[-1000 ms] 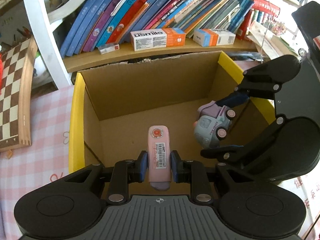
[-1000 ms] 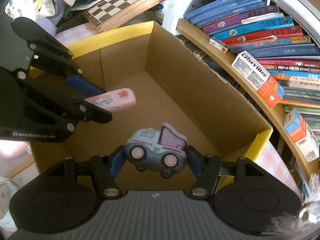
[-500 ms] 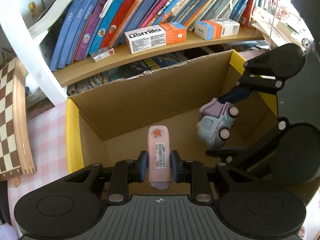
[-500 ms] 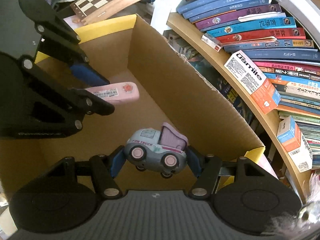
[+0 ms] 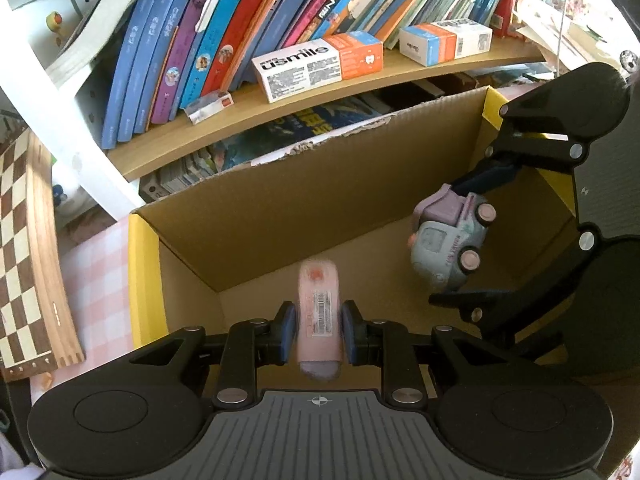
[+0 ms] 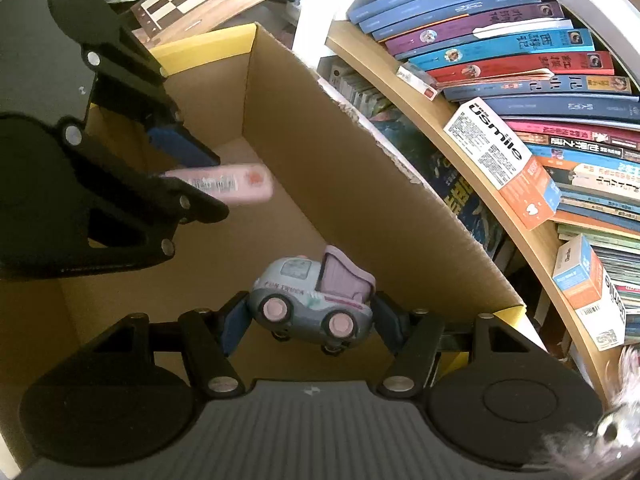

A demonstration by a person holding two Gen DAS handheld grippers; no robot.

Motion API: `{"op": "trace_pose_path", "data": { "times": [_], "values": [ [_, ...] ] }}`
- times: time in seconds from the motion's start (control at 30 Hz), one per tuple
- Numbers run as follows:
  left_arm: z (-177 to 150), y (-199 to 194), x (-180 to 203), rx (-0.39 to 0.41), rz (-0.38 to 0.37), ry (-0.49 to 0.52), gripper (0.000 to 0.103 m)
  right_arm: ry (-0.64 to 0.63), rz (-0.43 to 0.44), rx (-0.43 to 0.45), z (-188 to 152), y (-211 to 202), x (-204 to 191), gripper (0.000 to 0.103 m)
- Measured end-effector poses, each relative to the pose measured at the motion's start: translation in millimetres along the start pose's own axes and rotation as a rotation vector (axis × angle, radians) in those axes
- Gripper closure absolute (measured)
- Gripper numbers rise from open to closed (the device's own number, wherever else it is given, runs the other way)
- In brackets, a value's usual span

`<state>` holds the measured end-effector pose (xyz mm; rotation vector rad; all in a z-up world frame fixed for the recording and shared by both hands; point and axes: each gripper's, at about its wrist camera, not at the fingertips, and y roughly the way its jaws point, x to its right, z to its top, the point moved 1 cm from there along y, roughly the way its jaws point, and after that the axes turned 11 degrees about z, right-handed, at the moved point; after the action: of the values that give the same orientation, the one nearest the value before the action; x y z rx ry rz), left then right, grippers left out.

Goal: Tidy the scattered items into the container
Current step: 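Carry truck and highlighter into the yellow box and open both tools, then withdraw both tools from the box back over the table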

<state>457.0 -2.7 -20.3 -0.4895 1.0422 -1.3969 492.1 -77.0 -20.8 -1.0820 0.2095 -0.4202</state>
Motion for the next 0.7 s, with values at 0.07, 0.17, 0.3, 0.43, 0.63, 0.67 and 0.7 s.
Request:
{"op": "trace_pose_path", "data": {
  "times": [0.07,0.17,0.3,0.43,0.63,0.67,0.7],
  "values": [
    [1,-4,-1,0.011,-0.005,-0.009,0.073,0.004,0.004,0.012,0,-2,0,0.038],
    [1,-13,-3,0.041,0.003,-0.020,0.055,0.013,0.006,0.040,0,-9,2,0.027],
    [-1,-30,-7,0.085,0.021,-0.035,0.049,0.027,0.015,0.083,1,-24,2,0.025],
    [-4,-49,-14,0.122,0.034,-0.060,0.046,0.027,0.012,0.131,1,-43,-2,0.025],
    [-14,-87,-26,0.203,0.042,-0.115,0.040,0.039,0.004,0.208,-5,-77,-12,0.024],
    [-16,-95,-27,0.222,0.041,-0.121,0.039,0.045,0.003,0.220,-7,-83,-15,0.024],
    [-18,-102,-28,0.242,0.040,-0.127,0.036,0.050,0.002,0.232,-8,-89,-18,0.024]
  ]
}}
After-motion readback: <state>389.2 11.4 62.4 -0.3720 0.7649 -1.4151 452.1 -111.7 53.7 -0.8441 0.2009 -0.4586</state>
